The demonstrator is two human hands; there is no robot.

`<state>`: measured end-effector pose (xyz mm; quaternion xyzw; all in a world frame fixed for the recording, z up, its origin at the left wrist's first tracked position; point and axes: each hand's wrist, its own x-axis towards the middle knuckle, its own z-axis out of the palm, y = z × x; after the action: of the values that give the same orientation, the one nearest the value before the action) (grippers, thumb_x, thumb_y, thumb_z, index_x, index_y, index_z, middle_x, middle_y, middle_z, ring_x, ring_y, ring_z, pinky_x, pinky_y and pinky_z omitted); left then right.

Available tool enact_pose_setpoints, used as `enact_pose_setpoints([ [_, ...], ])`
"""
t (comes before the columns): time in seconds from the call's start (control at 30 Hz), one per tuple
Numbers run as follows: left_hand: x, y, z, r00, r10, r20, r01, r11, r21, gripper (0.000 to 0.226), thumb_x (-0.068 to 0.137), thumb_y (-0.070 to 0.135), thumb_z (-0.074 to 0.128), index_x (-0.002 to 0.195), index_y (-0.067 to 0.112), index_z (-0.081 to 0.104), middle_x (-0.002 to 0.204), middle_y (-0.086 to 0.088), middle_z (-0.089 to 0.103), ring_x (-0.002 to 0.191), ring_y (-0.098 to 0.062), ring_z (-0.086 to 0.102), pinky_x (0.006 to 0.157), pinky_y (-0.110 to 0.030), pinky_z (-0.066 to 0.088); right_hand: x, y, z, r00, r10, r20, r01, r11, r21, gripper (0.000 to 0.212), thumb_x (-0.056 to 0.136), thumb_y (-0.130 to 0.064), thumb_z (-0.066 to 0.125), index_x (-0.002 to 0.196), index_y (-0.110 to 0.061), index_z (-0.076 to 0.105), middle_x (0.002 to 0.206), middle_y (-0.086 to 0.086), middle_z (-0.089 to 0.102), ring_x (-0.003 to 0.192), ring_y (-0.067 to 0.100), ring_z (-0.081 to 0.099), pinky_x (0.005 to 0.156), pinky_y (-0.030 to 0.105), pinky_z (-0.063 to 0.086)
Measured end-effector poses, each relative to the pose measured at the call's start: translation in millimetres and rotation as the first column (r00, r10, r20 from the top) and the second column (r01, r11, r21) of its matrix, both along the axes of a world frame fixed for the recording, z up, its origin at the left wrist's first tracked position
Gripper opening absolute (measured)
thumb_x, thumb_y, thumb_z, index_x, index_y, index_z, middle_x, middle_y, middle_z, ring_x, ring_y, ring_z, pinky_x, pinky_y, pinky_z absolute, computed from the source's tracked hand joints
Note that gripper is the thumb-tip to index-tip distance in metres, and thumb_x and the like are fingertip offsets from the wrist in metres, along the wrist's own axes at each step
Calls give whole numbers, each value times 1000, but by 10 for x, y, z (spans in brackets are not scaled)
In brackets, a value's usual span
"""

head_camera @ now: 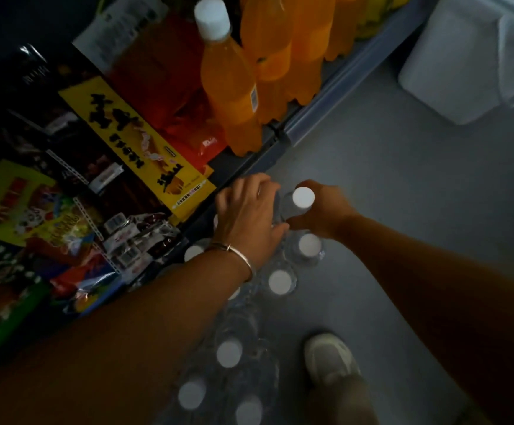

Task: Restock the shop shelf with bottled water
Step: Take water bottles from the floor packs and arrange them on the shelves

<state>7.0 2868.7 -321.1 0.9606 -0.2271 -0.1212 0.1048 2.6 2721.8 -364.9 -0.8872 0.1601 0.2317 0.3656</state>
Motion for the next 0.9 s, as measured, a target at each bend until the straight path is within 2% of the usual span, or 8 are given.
enact_pose_setpoints([
  [0.17, -5, -29, 520, 999, -35, -10, 36, 997, 64, 56, 82, 41, 62, 129, 26, 37, 137, 3, 33, 129, -18, 28, 104, -36, 20, 16, -110, 736, 997, -16, 75, 17, 1000, -9, 57, 69, -25, 81, 119, -15, 55, 118, 6, 60, 108, 22, 56, 80, 26, 44],
  [0.33, 58, -85, 1624, 1000, -19, -23, 22, 994, 109, 42, 83, 37, 61, 118, 22, 42, 125, -1, 40, 122, -22, 33, 97, -37, 25, 40, -170, 2041, 985, 84, 150, -79, 996, -39, 44, 69, -30, 80, 105, -15, 60, 108, 4, 64, 99, 20, 59, 75, 27, 46],
  [0.43, 57, -52, 2504, 1000, -20, 8, 19, 994, 112, 39, 82, 38, 60, 114, 22, 45, 123, -2, 42, 118, -23, 38, 93, -37, 30, -3, -149, 3036, 965, 138, 225, -133, 990, -40, 42, 72, -31, 77, 107, -15, 62, 104, 2, 63, 94, 15, 56, 71, 20, 38],
  [0.57, 8, 43, 3803, 999, -5, 49, 2, 999, 47, 34, 82, 30, 62, 111, 14, 53, 120, -7, 50, 116, -27, 47, 95, -37, 39, -68, -87, 4512, 934, 211, 289, -195, 977, -82, 40, 74, -32, 75, 107, -10, 63, 106, 6, 64, 100, 20, 59, 78, 29, 47],
  [0.67, -61, 147, 4902, 999, -42, 33, 43, 998, -41, 36, 83, 22, 62, 112, 6, 50, 121, -13, 49, 114, -30, 48, 92, -33, 40, -134, -8, 5705, 903, 267, 336, -229, 962, -150, 30, 75, -35, 74, 93, -15, 61, 99, 4, 64, 87, 15, 57, 61, 22, 43],
  [0.77, -167, 264, 6029, 996, -47, 71, 51, 997, -54, 32, 86, 22, 59, 110, 1, 50, 116, -18, 53, 108, -32, 52, 85, -32, 40, -234, 111, 6893, 854, 318, 411, -256, 946, -201, 28, 76, -36, 73, 94, -17, 63, 96, 4, 63, 87, 17, 58, 66, 24, 42],
  [0.8, -192, 310, 6395, 993, -46, 106, 49, 998, -28, 31, 87, 22, 59, 109, 2, 52, 114, -17, 54, 107, -31, 52, 84, -32, 41, -267, 155, 7274, 838, 321, 441, -262, 946, -191, 27, 76, -34, 74, 94, -17, 64, 97, 5, 65, 86, 17, 59, 65, 25, 45],
  [0.9, -238, 475, 7421, 982, -22, 186, 26, 999, -22, 32, 85, 25, 62, 107, 3, 55, 112, -15, 59, 105, -30, 56, 83, -31, 44, -377, 284, 8335, 788, 277, 550, -263, 959, -106, 19, 76, -24, 75, 87, -16, 62, 89, 5, 64, 75, 16, 61, 47, 20, 48],
])
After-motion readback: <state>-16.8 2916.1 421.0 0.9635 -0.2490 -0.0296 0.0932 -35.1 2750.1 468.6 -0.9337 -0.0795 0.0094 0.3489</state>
